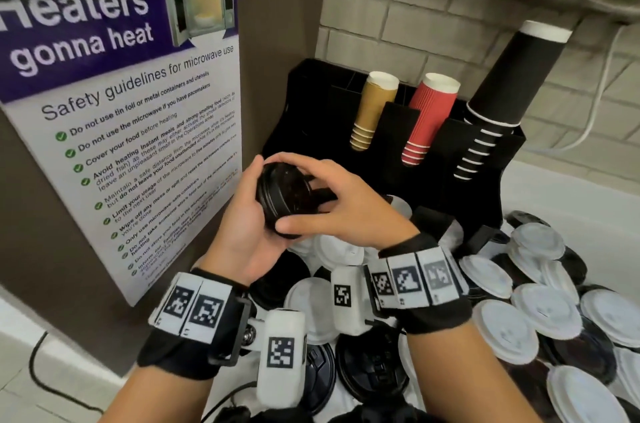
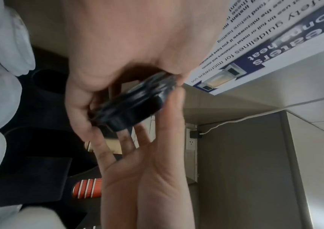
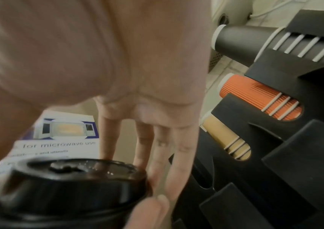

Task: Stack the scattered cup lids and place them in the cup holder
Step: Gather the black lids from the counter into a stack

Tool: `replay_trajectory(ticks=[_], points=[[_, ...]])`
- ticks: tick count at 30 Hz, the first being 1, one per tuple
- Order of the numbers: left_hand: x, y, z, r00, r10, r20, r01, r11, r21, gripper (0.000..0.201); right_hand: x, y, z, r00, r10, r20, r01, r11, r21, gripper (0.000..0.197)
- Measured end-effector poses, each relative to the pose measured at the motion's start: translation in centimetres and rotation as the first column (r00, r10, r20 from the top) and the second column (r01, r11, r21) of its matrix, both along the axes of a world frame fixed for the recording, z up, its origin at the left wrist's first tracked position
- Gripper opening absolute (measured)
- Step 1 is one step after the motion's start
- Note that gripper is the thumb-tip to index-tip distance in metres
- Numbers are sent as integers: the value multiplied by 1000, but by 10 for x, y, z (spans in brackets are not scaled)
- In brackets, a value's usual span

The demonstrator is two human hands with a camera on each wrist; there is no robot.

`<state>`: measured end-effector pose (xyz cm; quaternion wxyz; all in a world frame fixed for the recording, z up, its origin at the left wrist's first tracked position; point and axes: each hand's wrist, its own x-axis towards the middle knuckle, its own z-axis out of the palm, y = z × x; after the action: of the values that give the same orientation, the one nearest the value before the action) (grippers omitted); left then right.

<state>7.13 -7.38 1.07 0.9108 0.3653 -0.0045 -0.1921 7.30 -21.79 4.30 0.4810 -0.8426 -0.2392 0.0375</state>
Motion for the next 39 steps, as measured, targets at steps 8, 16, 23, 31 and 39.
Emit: replay_trajectory(ticks=[8, 16, 23, 31, 39], points=[[4, -2, -4, 999, -35, 26, 33, 997, 70, 60, 1, -7, 1, 1000, -23, 4, 23, 1000, 16, 70], [4, -1, -3, 997, 28, 75, -36, 994, 104, 40, 5, -7, -1, 1000, -18, -23, 19, 999, 47, 70], [4, 21, 19, 930, 306, 204, -341, 926, 165, 18, 19, 7, 11, 1000, 19, -21, -27, 869, -495, 25], [-6, 24, 36, 910, 276, 310, -343, 921, 187, 17, 19, 70, -48, 989, 140, -38, -64, 184, -981, 55], [-19, 27, 35, 911, 276, 305, -346, 915, 206, 19, 37, 77, -85, 992, 103, 67, 39, 260, -965, 65]])
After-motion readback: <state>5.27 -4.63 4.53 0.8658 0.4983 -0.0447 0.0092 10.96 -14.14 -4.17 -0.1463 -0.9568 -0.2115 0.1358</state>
